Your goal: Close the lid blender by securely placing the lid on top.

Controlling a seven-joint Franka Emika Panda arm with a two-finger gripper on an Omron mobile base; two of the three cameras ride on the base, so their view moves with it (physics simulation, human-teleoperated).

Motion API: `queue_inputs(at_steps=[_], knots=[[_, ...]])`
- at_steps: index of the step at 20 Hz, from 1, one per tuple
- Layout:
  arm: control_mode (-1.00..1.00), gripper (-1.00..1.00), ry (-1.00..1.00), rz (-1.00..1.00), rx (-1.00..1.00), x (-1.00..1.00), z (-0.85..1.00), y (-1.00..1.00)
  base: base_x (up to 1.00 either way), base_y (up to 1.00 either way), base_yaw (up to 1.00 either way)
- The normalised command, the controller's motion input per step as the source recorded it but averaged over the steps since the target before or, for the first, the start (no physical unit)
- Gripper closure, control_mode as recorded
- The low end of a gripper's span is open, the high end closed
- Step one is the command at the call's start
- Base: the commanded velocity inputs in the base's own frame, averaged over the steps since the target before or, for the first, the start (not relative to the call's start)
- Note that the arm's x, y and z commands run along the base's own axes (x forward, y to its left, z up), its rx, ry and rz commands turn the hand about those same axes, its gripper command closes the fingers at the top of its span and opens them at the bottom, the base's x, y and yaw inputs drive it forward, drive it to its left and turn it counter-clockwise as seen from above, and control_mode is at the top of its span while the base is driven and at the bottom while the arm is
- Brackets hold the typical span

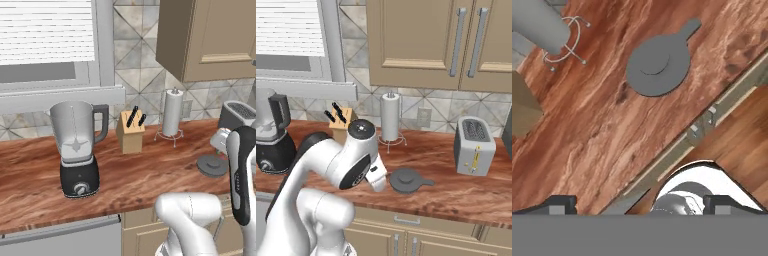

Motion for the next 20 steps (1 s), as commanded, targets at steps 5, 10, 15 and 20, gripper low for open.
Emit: queue_inputs(at_steps=[5, 10, 15, 20], knots=[[-1.0, -1.0, 0.13, -0.55, 0.22, 0.09, -0.08, -0.93, 0.0, 0.0, 0.0], [-1.0, -1.0, 0.13, -0.27, 0.12, 0.24, -0.19, -0.7, 0.0, 0.0, 0.0], [-1.0, -1.0, 0.19, -0.04, 0.02, 0.58, -0.07, -0.35, 0.0, 0.0, 0.0], [-1.0, -1.0, 0.12, -0.02, 0.01, 0.39, -0.24, -0.22, 0.0, 0.0, 0.0]])
